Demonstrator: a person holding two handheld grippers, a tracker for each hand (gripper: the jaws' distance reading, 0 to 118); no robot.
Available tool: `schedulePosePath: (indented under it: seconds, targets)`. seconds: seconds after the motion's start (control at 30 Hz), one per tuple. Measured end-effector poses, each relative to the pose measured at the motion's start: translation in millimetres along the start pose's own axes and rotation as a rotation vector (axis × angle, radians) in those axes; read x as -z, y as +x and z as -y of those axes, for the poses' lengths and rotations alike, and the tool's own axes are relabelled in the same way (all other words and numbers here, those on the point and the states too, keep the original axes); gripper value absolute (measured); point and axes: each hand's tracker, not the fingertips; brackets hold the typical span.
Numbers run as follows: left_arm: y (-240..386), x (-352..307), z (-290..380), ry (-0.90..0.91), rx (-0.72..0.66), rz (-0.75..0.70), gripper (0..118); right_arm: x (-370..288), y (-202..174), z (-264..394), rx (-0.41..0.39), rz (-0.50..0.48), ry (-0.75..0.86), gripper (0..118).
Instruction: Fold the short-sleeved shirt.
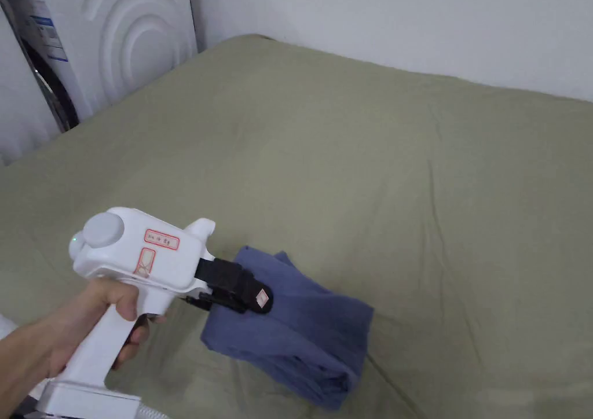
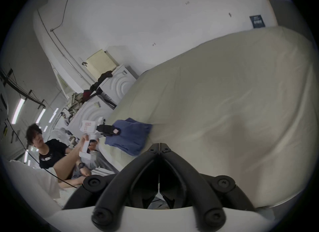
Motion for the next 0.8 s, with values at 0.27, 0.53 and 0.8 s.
schedulePosePath:
  seconds: [0.27, 0.53, 0.8]
  targets:
    - [-67, -56, -61, -0.004, -0.033, -0.096, 29, 3, -11, -9, -0.059, 0.085, 0.012, 1]
    - [-61, -66, -67, 0.065, -0.038, -0.199, 93, 4, -6, -15, -0.049, 0.076, 0.025, 1]
    - [22, -105, -41, 0.281, 0.099, -0.281, 78, -1, -2, -27, -0.148, 0.104, 0.06, 1]
